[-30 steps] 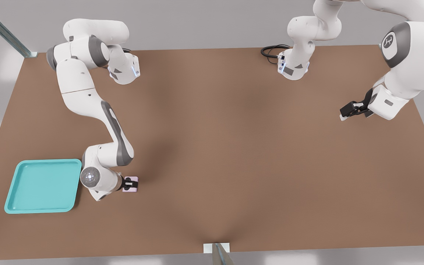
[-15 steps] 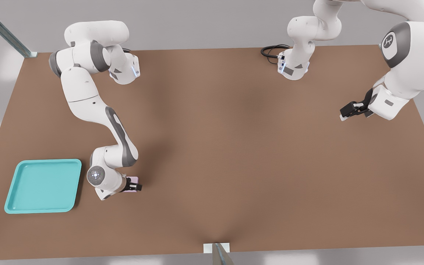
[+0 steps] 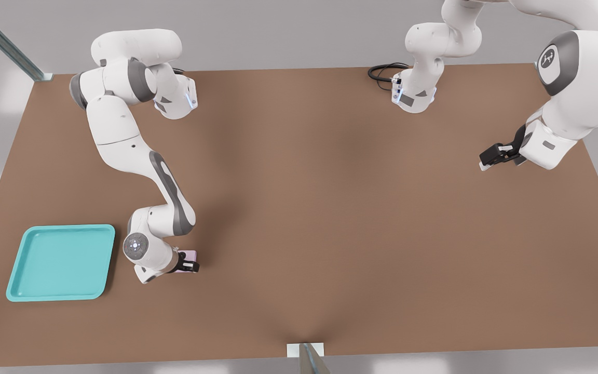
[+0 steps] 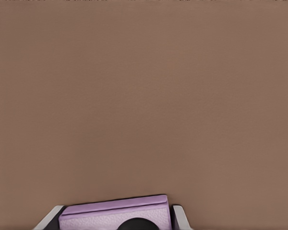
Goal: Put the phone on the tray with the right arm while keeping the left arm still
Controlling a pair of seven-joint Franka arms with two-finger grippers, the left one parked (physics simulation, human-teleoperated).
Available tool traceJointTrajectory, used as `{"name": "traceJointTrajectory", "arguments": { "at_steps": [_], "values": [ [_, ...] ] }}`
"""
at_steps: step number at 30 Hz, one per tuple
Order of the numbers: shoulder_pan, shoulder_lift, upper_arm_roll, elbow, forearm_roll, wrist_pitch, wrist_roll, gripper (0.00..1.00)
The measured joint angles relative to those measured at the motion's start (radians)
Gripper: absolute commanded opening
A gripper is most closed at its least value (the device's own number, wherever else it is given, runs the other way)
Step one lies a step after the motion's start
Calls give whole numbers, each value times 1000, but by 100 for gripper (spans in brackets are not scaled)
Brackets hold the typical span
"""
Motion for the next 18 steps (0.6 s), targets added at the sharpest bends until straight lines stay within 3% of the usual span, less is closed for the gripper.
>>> {"name": "traceJointTrajectory", "arguments": {
  "at_steps": [5, 11, 18],
  "values": [
    [-10, -50, -1, -8, -1, -13, -4, 82],
    [-62, -220, -6, -180, -1, -30, -18, 81],
    [-280, -274, -4, -244, -10, -14, -84, 81]
  ]
}}
